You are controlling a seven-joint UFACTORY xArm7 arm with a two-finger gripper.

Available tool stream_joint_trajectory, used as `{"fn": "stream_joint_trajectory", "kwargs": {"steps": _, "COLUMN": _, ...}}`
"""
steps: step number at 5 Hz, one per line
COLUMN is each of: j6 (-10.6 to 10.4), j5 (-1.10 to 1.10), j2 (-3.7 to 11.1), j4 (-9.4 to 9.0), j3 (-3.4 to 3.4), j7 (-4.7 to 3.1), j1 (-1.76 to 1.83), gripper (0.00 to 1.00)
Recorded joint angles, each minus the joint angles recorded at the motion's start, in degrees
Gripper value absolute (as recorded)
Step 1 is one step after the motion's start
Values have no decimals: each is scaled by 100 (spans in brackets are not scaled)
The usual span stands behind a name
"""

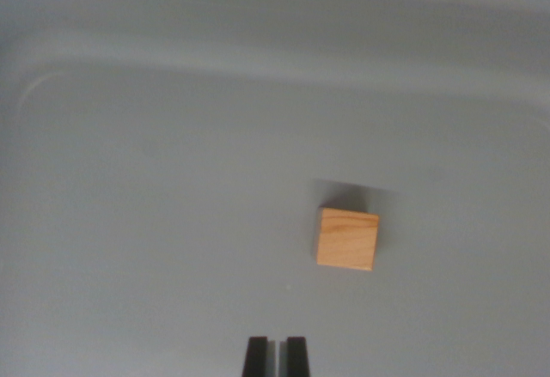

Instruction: Push wooden cube

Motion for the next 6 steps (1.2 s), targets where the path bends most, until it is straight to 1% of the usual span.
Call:
{"fn": "stream_joint_trajectory", "kwargs": {"steps": 1, "j6": 0, "j5": 0, "j2": 0, "j4": 0, "j3": 0, "j7": 0, "j1": 0, "gripper": 0}}
{"fn": "stream_joint_trajectory", "kwargs": {"steps": 2, "j6": -235, "j5": -5, "j2": 69, "j4": -182, "j3": -23, "j7": -3, "j1": -19, "gripper": 0}}
{"fn": "stream_joint_trajectory", "kwargs": {"steps": 3, "j6": -235, "j5": -5, "j2": 69, "j4": -182, "j3": -23, "j7": -3, "j1": -19, "gripper": 0}}
{"fn": "stream_joint_trajectory", "kwargs": {"steps": 4, "j6": -482, "j5": -11, "j2": 142, "j4": -372, "j3": -48, "j7": -5, "j1": -39, "gripper": 0}}
{"fn": "stream_joint_trajectory", "kwargs": {"steps": 5, "j6": -482, "j5": -11, "j2": 142, "j4": -372, "j3": -48, "j7": -5, "j1": -39, "gripper": 0}}
{"fn": "stream_joint_trajectory", "kwargs": {"steps": 6, "j6": -727, "j5": -16, "j2": 213, "j4": -561, "j3": -72, "j7": -8, "j1": -58, "gripper": 0}}
